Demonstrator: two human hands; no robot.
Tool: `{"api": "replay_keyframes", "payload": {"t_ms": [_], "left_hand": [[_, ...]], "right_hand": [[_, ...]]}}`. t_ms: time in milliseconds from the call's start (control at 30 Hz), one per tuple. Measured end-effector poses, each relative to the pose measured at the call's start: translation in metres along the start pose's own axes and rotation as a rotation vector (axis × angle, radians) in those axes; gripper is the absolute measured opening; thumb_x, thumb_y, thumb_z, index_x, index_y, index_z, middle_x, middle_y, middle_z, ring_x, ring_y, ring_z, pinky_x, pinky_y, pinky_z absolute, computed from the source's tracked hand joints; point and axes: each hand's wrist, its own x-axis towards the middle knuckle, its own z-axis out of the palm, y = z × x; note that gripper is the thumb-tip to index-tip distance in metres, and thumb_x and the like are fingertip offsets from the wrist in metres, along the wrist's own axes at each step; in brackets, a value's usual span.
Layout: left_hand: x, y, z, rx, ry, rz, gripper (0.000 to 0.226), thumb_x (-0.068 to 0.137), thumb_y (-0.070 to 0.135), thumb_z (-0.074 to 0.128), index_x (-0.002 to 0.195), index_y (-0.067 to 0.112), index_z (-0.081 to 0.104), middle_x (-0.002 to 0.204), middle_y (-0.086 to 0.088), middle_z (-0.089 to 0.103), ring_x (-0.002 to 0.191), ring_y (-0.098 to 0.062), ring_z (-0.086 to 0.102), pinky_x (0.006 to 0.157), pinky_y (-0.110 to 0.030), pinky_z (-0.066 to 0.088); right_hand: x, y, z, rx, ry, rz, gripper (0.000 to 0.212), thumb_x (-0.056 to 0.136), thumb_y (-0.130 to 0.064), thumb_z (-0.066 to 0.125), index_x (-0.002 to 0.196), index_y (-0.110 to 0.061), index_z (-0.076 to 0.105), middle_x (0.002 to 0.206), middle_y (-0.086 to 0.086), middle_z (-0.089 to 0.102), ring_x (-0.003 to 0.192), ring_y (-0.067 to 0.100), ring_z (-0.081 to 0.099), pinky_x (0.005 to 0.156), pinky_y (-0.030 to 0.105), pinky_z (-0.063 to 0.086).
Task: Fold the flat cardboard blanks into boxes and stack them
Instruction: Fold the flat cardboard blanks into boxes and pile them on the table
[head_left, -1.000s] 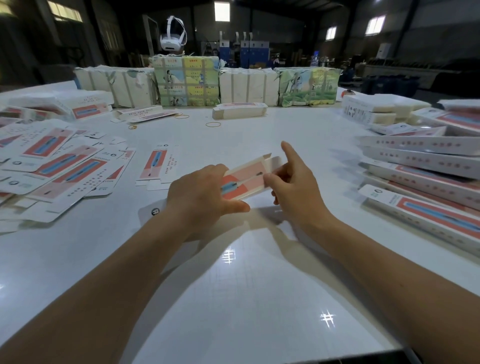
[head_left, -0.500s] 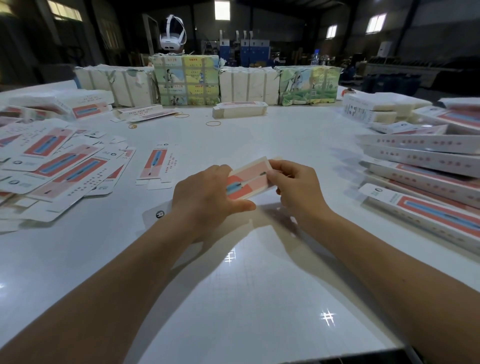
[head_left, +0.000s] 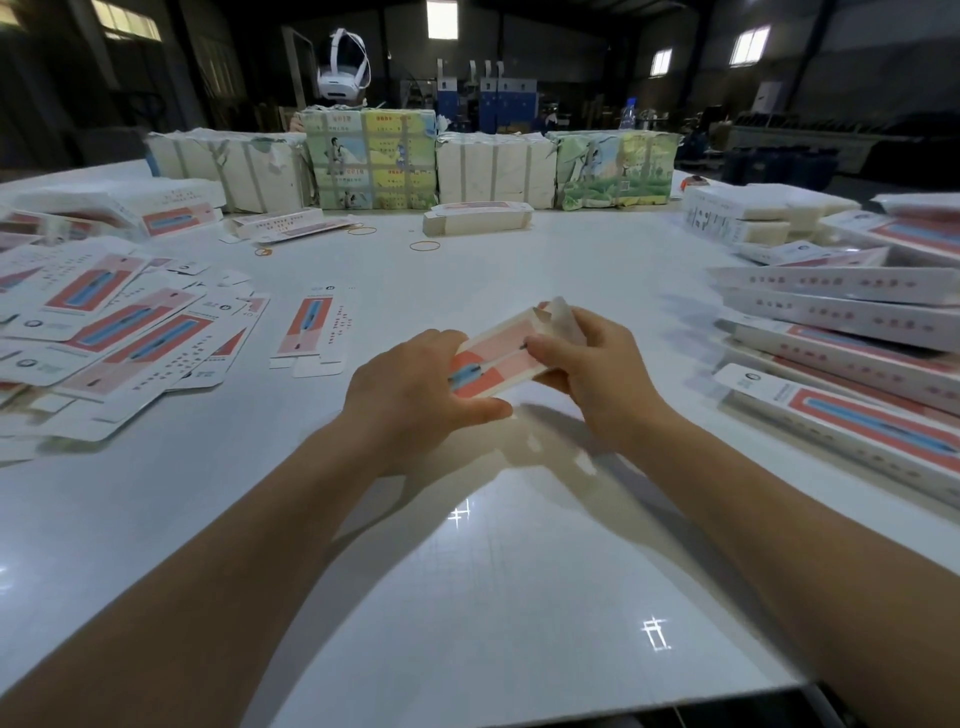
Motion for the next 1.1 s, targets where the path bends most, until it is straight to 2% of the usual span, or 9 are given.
{"api": "replay_keyframes", "payload": {"t_ms": [100, 133, 200, 300, 400, 500, 633, 933, 1100], "left_hand": [[0.001, 0.001, 0.001, 0.06, 0.053, -0.017, 0.06, 0.072, 0.065, 0.064, 0.115, 0.025, 0.05, 0.095, 0.011, 0.05, 0.071, -0.013, 0.053, 0.057, -0.018, 0.041], [0.001, 0.002, 0.001, 0.094, 0.07, -0.022, 0.059, 0.072, 0.066, 0.064, 0.113, 0.025, 0.05, 0.095, 0.01, 0.051, 0.07, -0.013, 0.052, 0.055, -0.017, 0.038], [0.0, 0.002, 0.003, 0.154, 0.098, -0.022, 0.06, 0.072, 0.067, 0.062, 0.112, 0.024, 0.05, 0.096, 0.008, 0.053, 0.069, -0.013, 0.051, 0.052, -0.016, 0.034], [-0.001, -0.001, 0.005, 0.193, 0.148, 0.0, 0.063, 0.072, 0.067, 0.062, 0.115, 0.023, 0.051, 0.102, 0.005, 0.058, 0.069, -0.013, 0.049, 0.053, -0.019, 0.033], [-0.001, -0.005, 0.004, 0.198, 0.199, 0.015, 0.061, 0.072, 0.066, 0.063, 0.113, 0.023, 0.051, 0.1, 0.004, 0.059, 0.07, -0.012, 0.048, 0.05, -0.019, 0.03], [0.0, -0.009, 0.003, 0.178, 0.215, 0.024, 0.061, 0.072, 0.064, 0.065, 0.115, 0.024, 0.051, 0.103, 0.003, 0.06, 0.072, -0.012, 0.046, 0.049, -0.017, 0.027], [-0.001, -0.009, 0.005, 0.182, 0.229, 0.053, 0.061, 0.072, 0.06, 0.068, 0.117, 0.023, 0.053, 0.104, 0.001, 0.062, 0.073, -0.011, 0.045, 0.05, -0.018, 0.029], [-0.004, -0.007, 0.005, 0.192, 0.242, 0.097, 0.061, 0.072, 0.057, 0.07, 0.118, 0.02, 0.054, 0.107, -0.001, 0.064, 0.075, -0.01, 0.045, 0.057, -0.023, 0.036], [-0.003, -0.005, 0.001, 0.379, 0.216, 0.174, 0.067, 0.073, 0.062, 0.065, 0.12, 0.015, 0.054, 0.108, -0.004, 0.064, 0.081, -0.021, 0.059, 0.061, -0.027, 0.039]], "right_hand": [[-0.008, 0.002, 0.006, -0.64, 0.009, -0.324, 0.011, 0.096, -0.012, 0.05, 0.087, -0.013, 0.056, 0.07, -0.01, 0.059, 0.069, 0.01, 0.061, 0.063, 0.014, 0.047], [-0.01, 0.005, 0.009, -0.805, 0.008, -0.379, 0.01, 0.098, -0.015, 0.046, 0.091, -0.015, 0.052, 0.07, -0.011, 0.055, 0.067, 0.008, 0.057, 0.058, 0.013, 0.042], [-0.012, 0.008, 0.014, -0.931, 0.013, -0.412, 0.008, 0.101, -0.019, 0.039, 0.102, -0.016, 0.046, 0.08, -0.003, 0.056, 0.072, 0.013, 0.057, 0.059, 0.021, 0.045], [-0.015, 0.007, 0.017, -0.812, 0.008, -0.347, 0.015, 0.102, -0.02, 0.037, 0.108, -0.012, 0.048, 0.086, 0.005, 0.059, 0.077, 0.017, 0.058, 0.063, 0.024, 0.048], [-0.011, -0.001, 0.018, -0.276, -0.037, -0.067, 0.03, 0.102, -0.02, 0.038, 0.103, -0.009, 0.065, 0.094, 0.012, 0.065, 0.094, 0.027, 0.062, 0.082, 0.029, 0.053], [-0.006, -0.008, 0.012, 0.099, -0.098, 0.103, 0.034, 0.099, -0.005, 0.042, 0.088, -0.02, 0.071, 0.091, 0.003, 0.07, 0.1, 0.025, 0.063, 0.091, 0.037, 0.054], [-0.003, -0.006, 0.007, 0.121, -0.07, 0.117, 0.03, 0.093, 0.004, 0.049, 0.092, -0.016, 0.071, 0.086, 0.001, 0.074, 0.089, 0.02, 0.068, 0.085, 0.033, 0.057], [-0.002, -0.005, 0.004, 0.15, -0.03, 0.142, 0.029, 0.095, 0.003, 0.047, 0.093, -0.015, 0.07, 0.083, 0.001, 0.075, 0.079, 0.016, 0.072, 0.074, 0.029, 0.059], [-0.003, -0.002, 0.006, 0.032, 0.008, 0.138, 0.049, 0.087, 0.015, 0.043, 0.073, -0.021, 0.074, 0.09, 0.002, 0.073, 0.08, 0.016, 0.071, 0.074, 0.028, 0.059]]}}
